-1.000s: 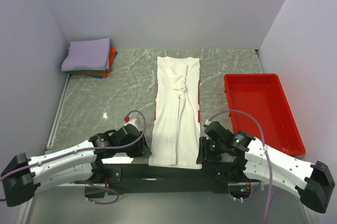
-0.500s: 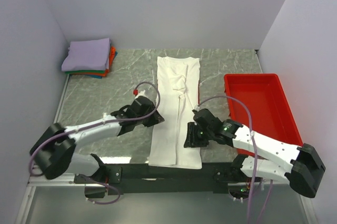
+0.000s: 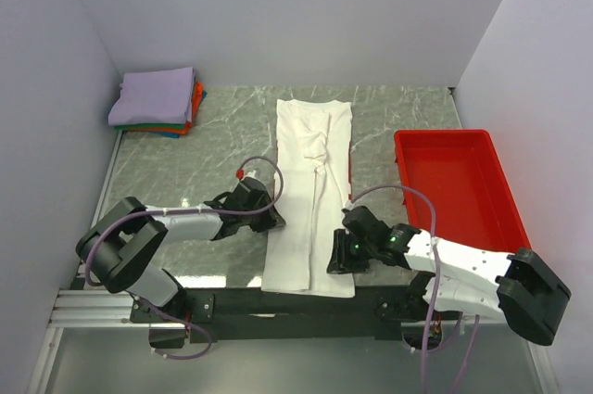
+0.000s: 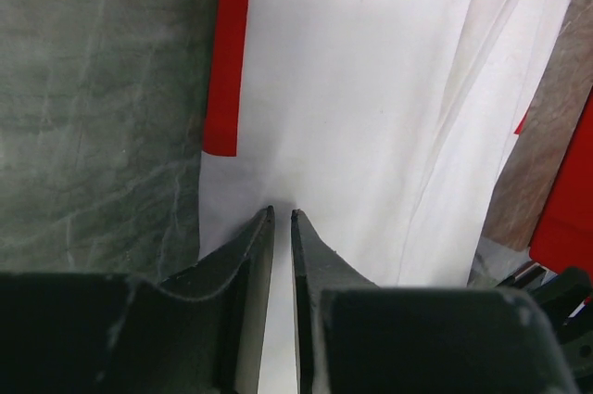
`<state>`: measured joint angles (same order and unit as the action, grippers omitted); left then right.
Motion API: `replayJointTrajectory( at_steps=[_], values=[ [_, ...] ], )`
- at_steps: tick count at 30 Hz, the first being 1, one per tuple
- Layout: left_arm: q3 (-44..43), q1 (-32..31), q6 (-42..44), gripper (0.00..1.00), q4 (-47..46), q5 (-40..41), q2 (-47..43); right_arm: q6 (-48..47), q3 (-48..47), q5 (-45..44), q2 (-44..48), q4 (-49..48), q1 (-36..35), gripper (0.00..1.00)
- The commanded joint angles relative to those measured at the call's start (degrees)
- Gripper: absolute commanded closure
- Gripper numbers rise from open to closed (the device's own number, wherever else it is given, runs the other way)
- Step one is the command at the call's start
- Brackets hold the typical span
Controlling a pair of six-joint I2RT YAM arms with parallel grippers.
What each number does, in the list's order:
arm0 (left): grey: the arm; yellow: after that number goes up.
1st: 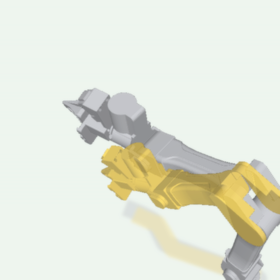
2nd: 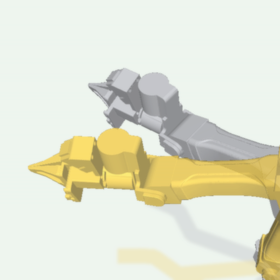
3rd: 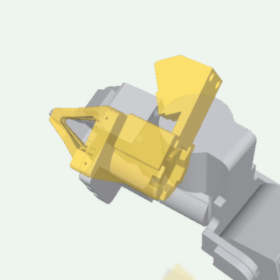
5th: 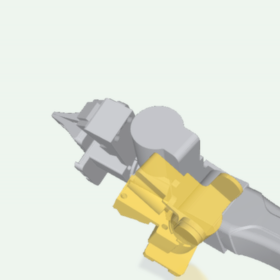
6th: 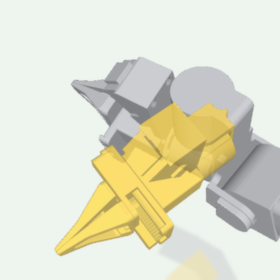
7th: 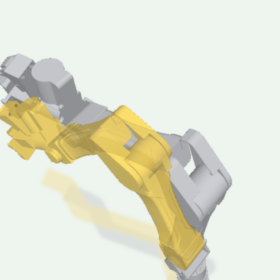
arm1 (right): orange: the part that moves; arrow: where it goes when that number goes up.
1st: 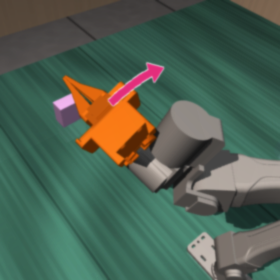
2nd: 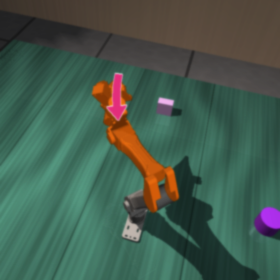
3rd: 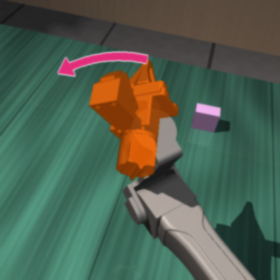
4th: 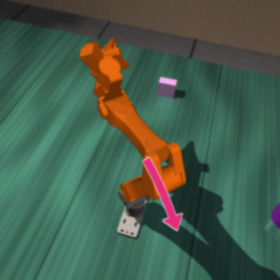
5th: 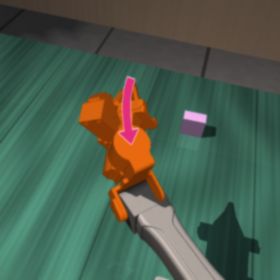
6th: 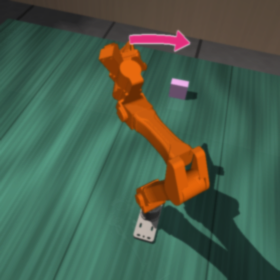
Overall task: Fold and stack the t-shirts
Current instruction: Fold the tshirt
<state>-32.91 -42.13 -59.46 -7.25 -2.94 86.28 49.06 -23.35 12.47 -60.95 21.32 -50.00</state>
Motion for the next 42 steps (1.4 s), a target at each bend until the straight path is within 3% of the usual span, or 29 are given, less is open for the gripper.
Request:
replayJointTrajectory(
  at_steps=[1,9,14,21,29,34,37,42],
  values=[
    [2.0,0.8,1.1,0.79,1.5,0.7,-0.3,0.4,-0.2,-1.4,2.8,-0.5,-0.3,0.57],
    [0.7,1.4,5.5,0.75,2.9,-2.4,-5.2,-3.0,-8.6,-9.5,5.7,8.1,1.7,0.57],
    [-5.7,-2.9,9.5,0.7,7.0,-2.8,-8.3,-8.3,-16.2,-9.6,0.3,6.8,11.5,0.58],
    [-8.6,-11.0,7.7,0.71,7.8,-0.8,-6.9,-9.4,-28.6,-10.5,-15.1,2.1,19.1,0.61],
    [-6.6,-16.7,4.9,0.73,5.0,0.0,-5.2,-9.8,-39.3,-11.7,-33.7,1.6,19.5,0.64],
    [-5.8,-19.5,3.7,0.74,3.8,0.2,-3.8,-8.6,-42.6,-13.5,-38.8,1.3,19.5,0.64],
    [-5.4,-21.1,3.1,0.75,3.5,0.6,-2.7,-8.7,-43.9,-15.5,-40.7,1.4,19.5,0.69],
    [-5.1,-23.3,2.2,0.78,2.7,1.1,-0.7,-8.6,-46.6,-16.3,-43.3,1.6,19.5,0.92]
  ],
)
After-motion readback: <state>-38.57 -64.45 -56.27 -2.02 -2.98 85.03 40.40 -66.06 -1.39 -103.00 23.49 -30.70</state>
